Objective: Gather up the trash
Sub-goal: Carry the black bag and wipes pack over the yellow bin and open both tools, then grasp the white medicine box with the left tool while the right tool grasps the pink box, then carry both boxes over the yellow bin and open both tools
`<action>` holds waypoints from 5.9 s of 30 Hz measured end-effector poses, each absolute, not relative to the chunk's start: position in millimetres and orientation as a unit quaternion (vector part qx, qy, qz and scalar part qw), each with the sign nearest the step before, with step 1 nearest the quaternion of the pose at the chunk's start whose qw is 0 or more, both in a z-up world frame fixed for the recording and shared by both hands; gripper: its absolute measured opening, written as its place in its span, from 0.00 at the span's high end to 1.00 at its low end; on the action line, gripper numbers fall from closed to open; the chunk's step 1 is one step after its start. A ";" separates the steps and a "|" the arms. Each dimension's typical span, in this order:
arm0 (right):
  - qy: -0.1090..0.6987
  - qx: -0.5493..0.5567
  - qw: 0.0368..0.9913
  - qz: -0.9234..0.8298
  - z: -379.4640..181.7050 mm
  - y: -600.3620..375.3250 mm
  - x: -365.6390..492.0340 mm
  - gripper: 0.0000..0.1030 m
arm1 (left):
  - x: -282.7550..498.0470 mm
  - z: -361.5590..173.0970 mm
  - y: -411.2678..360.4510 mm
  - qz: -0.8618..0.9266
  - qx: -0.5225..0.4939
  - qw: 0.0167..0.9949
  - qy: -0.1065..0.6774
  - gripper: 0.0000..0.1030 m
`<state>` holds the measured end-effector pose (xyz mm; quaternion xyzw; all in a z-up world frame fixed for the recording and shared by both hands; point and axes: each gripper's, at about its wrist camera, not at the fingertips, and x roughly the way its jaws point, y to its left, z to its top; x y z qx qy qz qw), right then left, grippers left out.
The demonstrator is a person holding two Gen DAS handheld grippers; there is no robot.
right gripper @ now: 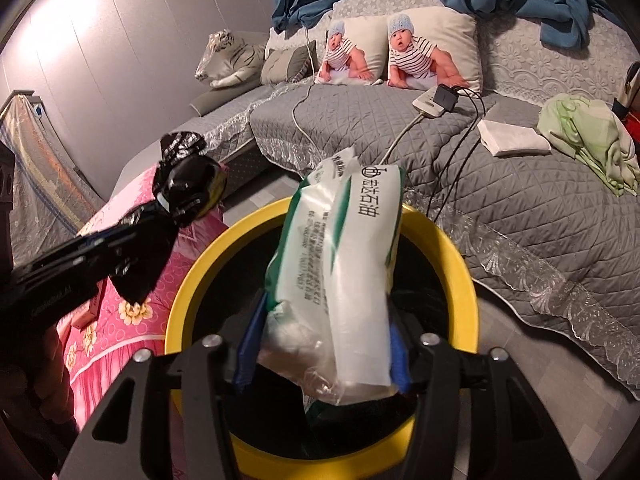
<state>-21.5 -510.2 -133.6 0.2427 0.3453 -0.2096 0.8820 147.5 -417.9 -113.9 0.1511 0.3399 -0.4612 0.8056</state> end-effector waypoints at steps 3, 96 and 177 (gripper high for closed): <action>0.341 0.247 0.878 -0.226 -132.2 -514.0 -25.0 0.31 | 154.5 -115.3 -407.7 -0.446 0.124 0.816 0.346 0.26; 0.428 0.061 0.902 0.008 -112.1 -249.1 200.4 0.14 | 222.7 -69.1 37.4 -0.251 0.069 0.927 0.270 0.37; 0.292 0.271 0.891 -0.218 -112.7 -518.5 -26.5 0.41 | 102.3 -47.7 -366.3 -0.460 0.162 0.839 0.240 0.36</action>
